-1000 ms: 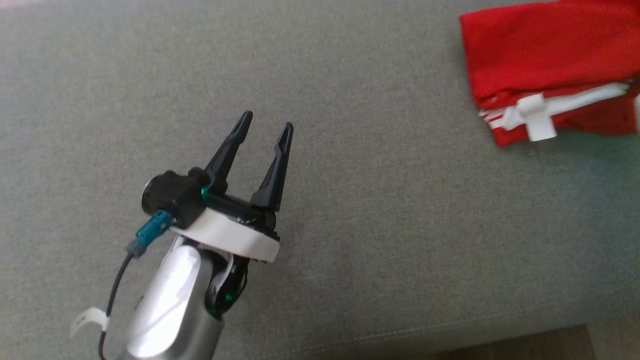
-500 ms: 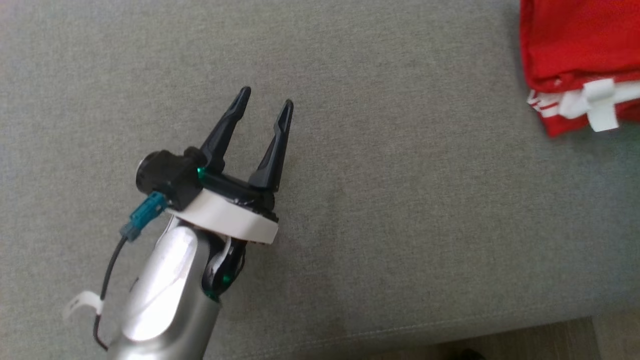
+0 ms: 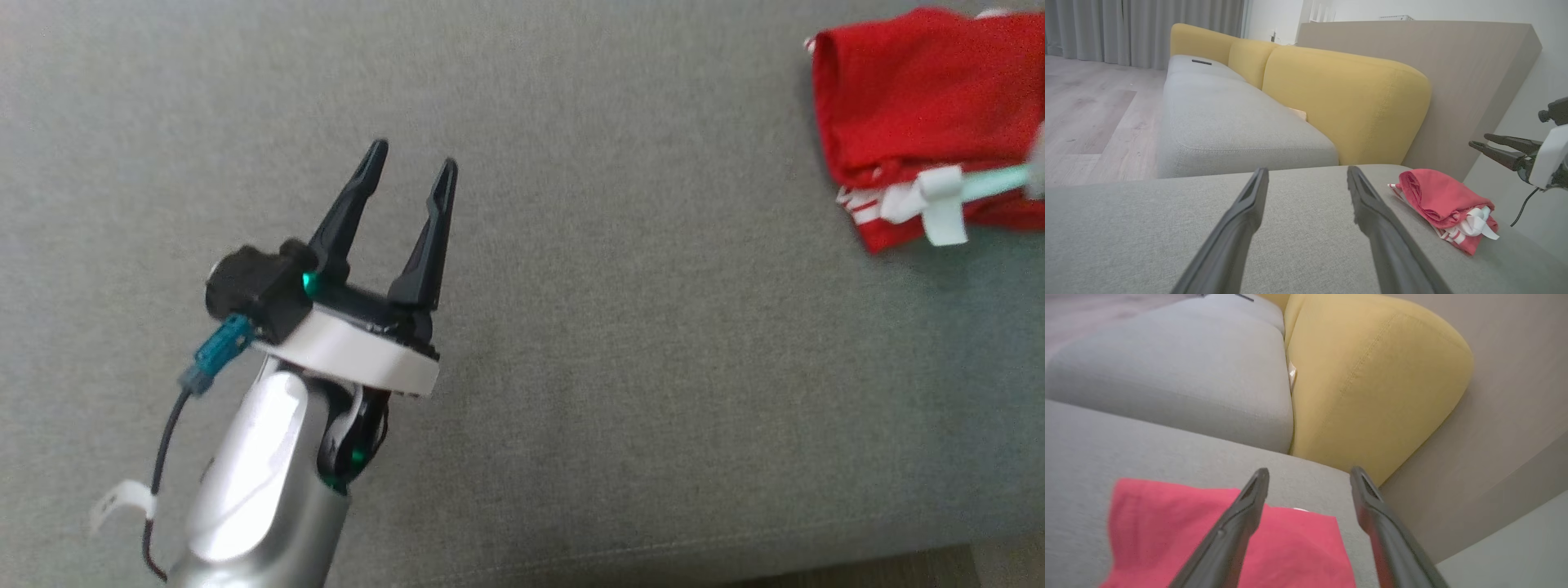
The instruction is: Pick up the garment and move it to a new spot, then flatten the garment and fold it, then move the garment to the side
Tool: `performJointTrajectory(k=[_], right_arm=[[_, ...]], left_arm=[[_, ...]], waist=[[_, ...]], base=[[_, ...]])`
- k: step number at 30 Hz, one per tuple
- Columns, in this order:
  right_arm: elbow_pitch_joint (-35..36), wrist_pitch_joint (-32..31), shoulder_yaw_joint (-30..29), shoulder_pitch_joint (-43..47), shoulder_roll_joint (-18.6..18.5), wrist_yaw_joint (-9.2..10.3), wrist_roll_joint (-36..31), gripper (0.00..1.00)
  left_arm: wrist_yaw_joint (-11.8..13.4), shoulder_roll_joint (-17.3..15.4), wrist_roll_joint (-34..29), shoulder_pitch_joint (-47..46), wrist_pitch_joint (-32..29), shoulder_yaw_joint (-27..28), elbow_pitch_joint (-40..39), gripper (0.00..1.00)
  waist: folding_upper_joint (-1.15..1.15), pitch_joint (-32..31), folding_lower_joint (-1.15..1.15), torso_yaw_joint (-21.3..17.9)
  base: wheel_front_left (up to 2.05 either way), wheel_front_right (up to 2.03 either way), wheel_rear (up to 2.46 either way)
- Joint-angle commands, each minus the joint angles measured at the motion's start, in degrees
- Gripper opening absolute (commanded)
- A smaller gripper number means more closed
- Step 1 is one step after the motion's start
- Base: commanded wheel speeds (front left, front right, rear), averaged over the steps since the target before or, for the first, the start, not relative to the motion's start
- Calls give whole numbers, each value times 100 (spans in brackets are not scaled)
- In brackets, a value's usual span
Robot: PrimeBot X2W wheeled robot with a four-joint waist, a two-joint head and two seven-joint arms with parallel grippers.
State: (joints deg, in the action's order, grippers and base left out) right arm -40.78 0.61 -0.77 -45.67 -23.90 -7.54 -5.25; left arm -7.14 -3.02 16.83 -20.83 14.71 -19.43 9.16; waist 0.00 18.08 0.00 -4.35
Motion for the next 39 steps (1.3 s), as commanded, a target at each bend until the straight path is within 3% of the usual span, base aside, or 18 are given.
performJointTrajectory(k=[1, 12, 21, 29, 39], right_arm=[[293, 106, 83, 99, 44, 5, 143, 100], [1789, 554, 338, 1448, 1117, 5, 1383, 100], [2209, 1037, 319, 2883, 1891, 5, 1794, 100], [2430, 1375, 394, 3627, 2095, 5, 1744, 100], [2448, 1427, 528, 3683, 2101, 5, 1907, 100]], left_arm=[[-35, -44, 47, 31, 29, 213, -196, 100], [-35, -5, 118, 824, 29, 665, -229, 100], [-35, 10, 145, 1534, 29, 942, -87, 100], [-30, 13, 277, 1778, 29, 1154, -45, 100], [91, 13, 540, 1815, 29, 1359, -167, 100]], waist=[[0, -341, 0, 43], [0, -1400, 0, 293], [0, -1743, 0, 469], [0, -1757, 0, 503], [0, -1760, 0, 433]], base=[[0, 0, 0], [0, 0, 0], [0, 0, 0], [0, 0, 0], [0, 0, 0]])
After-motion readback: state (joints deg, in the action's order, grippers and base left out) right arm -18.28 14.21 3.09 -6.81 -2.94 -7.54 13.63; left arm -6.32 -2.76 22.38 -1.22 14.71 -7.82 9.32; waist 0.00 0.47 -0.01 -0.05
